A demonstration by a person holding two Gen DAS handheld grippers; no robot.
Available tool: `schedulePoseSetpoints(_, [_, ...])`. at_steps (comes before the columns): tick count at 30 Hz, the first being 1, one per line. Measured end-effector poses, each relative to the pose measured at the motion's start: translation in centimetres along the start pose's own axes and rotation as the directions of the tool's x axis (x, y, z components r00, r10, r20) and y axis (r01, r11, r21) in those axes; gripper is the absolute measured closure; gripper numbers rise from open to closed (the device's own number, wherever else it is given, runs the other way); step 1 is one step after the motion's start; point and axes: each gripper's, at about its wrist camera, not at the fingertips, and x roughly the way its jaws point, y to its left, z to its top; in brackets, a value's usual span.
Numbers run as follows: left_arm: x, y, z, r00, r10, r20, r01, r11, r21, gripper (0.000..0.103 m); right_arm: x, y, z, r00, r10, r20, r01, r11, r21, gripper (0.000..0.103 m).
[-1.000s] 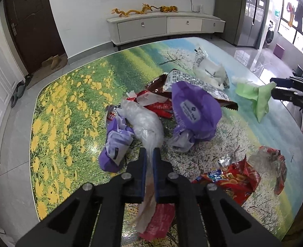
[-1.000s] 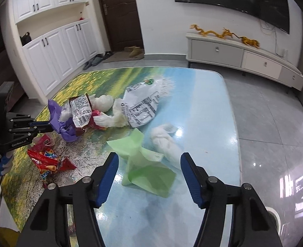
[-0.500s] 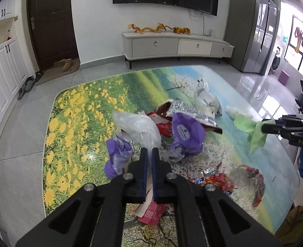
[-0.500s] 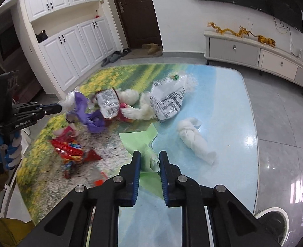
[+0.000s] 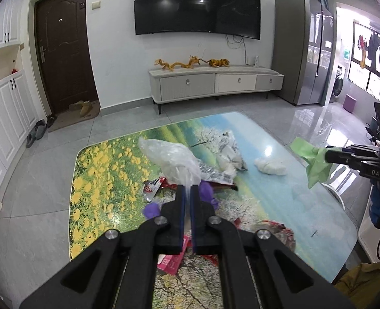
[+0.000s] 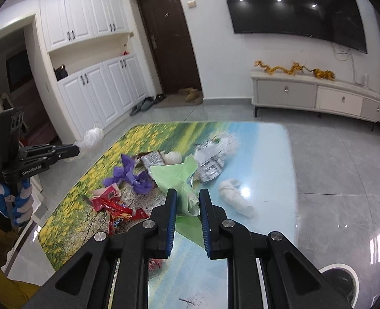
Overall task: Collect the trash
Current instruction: 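Carry both items to the bin and open both tools to drop them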
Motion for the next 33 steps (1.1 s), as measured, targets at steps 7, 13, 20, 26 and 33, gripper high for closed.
schedulePoseSetpoints(7, [-0.3, -4.7, 2.1, 0.998, -0.051, 0.028, 0.050, 0.997, 0.055, 0.100, -4.8, -3.7, -1.2, 0.993, -0.083, 0.079, 0.077, 0.994, 0.072, 0.086])
schedulePoseSetpoints(13, [1.4, -11.9, 4.6, 0.985, -0.174, 0.021, 0.170, 0.979, 0.115, 0.100, -8.9, -8.7, -4.2, 0.975, -0.197, 0.107, 0.178, 0.970, 0.165, 0.086])
schedulePoseSetpoints(20, [6.2, -22.8, 6.7, 0.945, -0.317, -0.083, 0.327, 0.923, 0.200, 0.100, -12.3, -15.8, -9.5, 0.945, -0.322, 0.065, 0.288, 0.907, 0.308, 0.086])
schedulePoseSetpoints(26, [11.4, -31.7, 6.4, 0.893, -0.391, -0.224, 0.439, 0.866, 0.238, 0.099, -13.6, -21.2, -14.5, 0.928, -0.371, -0.010, 0.341, 0.841, 0.420, 0.086])
schedulePoseSetpoints(33, [16.4, -39.8, 5.0, 0.824, -0.427, -0.372, 0.531, 0.812, 0.244, 0.099, -12.9, -25.3, -17.9, 0.925, -0.368, -0.090, 0.363, 0.794, 0.488, 0.086])
